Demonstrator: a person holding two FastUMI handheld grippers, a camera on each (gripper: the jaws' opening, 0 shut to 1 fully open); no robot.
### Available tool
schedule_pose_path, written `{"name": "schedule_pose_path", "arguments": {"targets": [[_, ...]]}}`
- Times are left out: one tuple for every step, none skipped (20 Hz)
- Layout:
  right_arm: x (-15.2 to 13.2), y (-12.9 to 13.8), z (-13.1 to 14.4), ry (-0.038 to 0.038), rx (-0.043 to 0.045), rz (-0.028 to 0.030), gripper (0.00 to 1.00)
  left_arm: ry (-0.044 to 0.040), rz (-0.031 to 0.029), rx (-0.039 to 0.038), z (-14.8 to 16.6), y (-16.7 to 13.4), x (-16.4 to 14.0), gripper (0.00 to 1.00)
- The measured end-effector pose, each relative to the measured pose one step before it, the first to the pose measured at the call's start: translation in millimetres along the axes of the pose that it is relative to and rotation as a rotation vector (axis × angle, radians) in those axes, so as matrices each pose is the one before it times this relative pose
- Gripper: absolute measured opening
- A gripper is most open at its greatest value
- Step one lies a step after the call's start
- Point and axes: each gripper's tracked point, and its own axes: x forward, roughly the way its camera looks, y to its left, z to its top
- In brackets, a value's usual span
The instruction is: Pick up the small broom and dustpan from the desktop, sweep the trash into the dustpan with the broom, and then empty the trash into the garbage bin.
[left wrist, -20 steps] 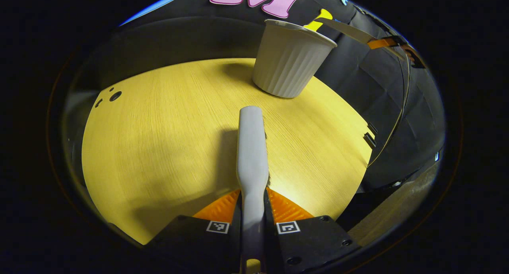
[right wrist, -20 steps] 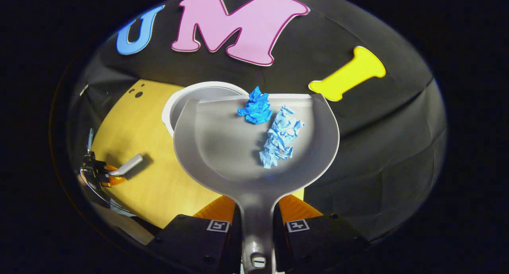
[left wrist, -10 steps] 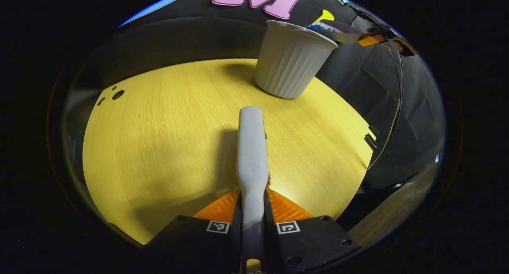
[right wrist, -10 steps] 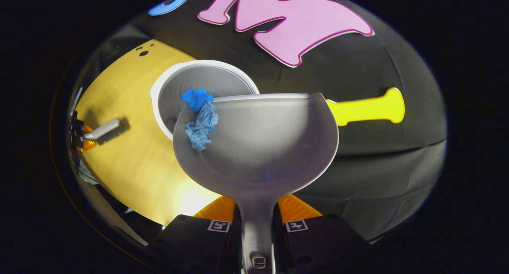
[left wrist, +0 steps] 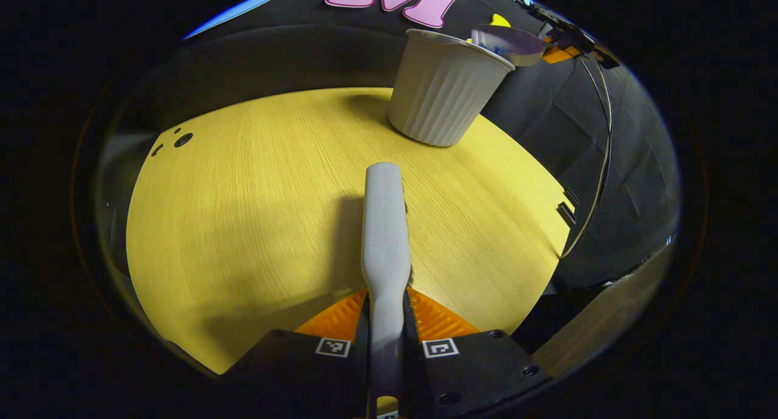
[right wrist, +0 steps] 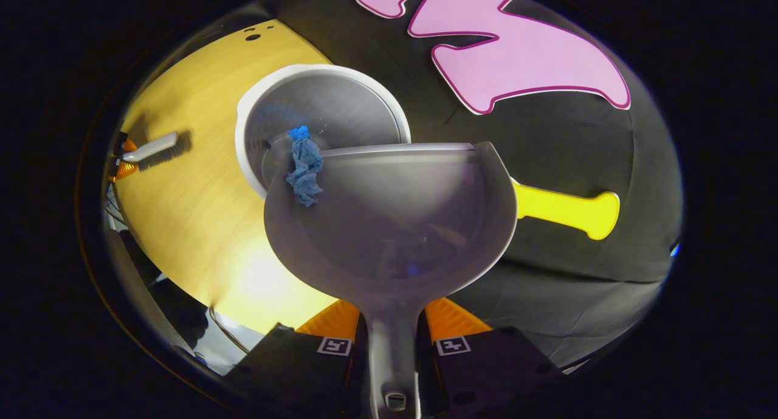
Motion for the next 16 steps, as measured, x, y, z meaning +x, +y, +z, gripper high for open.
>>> {"name": "schedule_pose_path", "arguments": {"targets": [[0.29, -1.00, 2.66, 0.00951, -0.01871, -0.00135, 0.35, -0.00099, 0.00016, 0.00170, -1.81, -0.87, 1.18, 0.31], [-1.17, -1.65, 2.61, 0.00497, -0.02015, -0.00319, 0.35, -0.00074, 0.00253, 0.00003, -0.12, -0.33, 0.21, 0.31], [-0.37, -2.82, 3.47, 0.00361, -0.02248, -0.00496, 0.40, -0.00261, 0.00315, -0.00103, -0.49, 0.02, 0.71, 0.32], [-0.23, -1.20, 3.43, 0.00395, -0.02585, -0.00525, 0.35, -0.00051, 0.00125, -0.00188, 0.04, -0.95, -0.23, 0.28], [0.07, -0.27, 3.71, 0.00474, -0.02299, -0.00108, 0.35, -0.00143, 0.00240, -0.00110, -0.78, 0.28, 0.31, 0.28], [-1.13, 0.54, 4.18, -0.00266, -0.01625, 0.00069, 0.35, -0.00176, 0.00222, -0.00258, -0.72, 0.44, 1.46, 0.31], [-0.81, 1.34, 4.41, -0.00311, -0.01216, 0.00375, 0.35, -0.00164, 0.00272, -0.00455, -0.24, 0.47, 0.54, 0.29], [0.71, 1.23, 5.01, -0.00322, -0.01159, 0.00278, 0.35, -0.00196, 0.00246, -0.00689, -0.49, 0.02, 1.62, 0.32], [1.45, 0.80, 4.19, -0.00218, -0.01336, -0.00149, 0.35, -0.00033, 0.00176, -0.00643, -0.50, -0.17, 0.36, 0.32], [1.26, -0.92, 3.09, 0.00153, -0.01378, -0.00435, 0.35, -0.00070, 0.00213, -0.00330, -0.80, 0.08, 1.14, 0.26], [1.62, -0.59, 2.05, 0.00019, -0.00706, -0.00187, 0.35, -0.00094, 0.00173, -0.00136, -0.20, -0.04, -0.02, 0.29], [0.38, 1.43, 0.46, 0.00256, -0.00557, 0.00147, 0.35, 0.00016, 0.00257, -0.00047, -0.93, 0.81, 1.48, 0.29], [1.46, 0.02, 1.56, 0.00030, -0.00905, -0.00030, 0.35, 0.00163, 0.00248, -0.00092, -0.18, 0.26, 0.82, 0.32], [0.72, -1.13, 3.58, -0.01275, -0.00850, -0.00677, 0.30, 0.00144, 0.00183, -0.00063, 1.16, 0.40, 0.72, 0.31], [1.43, -1.50, 3.24, -0.01239, 0.00005, -0.00018, 0.35, 0.00051, 0.00120, -0.00168, 0.19, -1.20, 1.69, 0.30], [1.02, 0.64, 0.16, 0.00510, 0.00706, 0.00940, 0.35, 0.00187, 0.00068, -0.00197, 0.90, -0.03, 0.66, 0.29]]}}
